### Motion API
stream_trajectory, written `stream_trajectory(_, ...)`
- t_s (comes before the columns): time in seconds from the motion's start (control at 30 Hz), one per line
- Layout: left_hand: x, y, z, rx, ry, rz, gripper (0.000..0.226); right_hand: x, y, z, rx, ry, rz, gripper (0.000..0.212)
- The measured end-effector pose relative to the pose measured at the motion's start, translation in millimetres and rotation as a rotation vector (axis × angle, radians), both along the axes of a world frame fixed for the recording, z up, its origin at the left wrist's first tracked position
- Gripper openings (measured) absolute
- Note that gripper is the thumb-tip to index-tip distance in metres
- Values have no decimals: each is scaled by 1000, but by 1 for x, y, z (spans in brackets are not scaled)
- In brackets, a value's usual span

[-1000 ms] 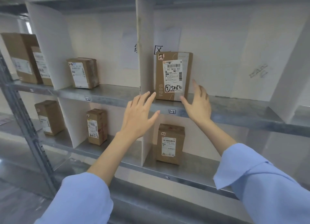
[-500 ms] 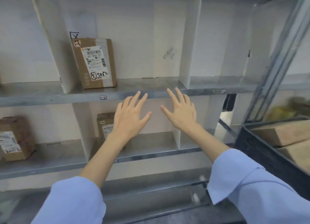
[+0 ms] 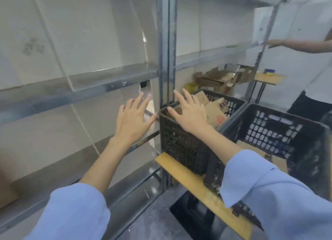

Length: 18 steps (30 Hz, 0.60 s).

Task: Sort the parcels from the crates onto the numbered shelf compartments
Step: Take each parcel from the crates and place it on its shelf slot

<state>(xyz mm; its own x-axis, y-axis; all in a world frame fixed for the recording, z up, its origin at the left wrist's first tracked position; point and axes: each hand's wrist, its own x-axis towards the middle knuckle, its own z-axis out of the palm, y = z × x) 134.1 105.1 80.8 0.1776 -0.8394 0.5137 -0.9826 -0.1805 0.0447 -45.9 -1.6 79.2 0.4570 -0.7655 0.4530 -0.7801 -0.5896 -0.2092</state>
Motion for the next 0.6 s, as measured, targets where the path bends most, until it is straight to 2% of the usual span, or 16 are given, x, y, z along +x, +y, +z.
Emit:
stream_trajectory(0.27, -170, -145, -31, 61, 48, -318, 69, -181, -87, -45, 73, 35, -268, 67)
stream_trajectory(0.47, -264, -201, -72, 178, 94, -526, 70, -278, -103, -99, 190, 13, -464, 69)
stream_trajectory(0.6, -303, -224, -100, 254, 71, -585, 72, -321, -105, -130, 284, -36, -545, 70)
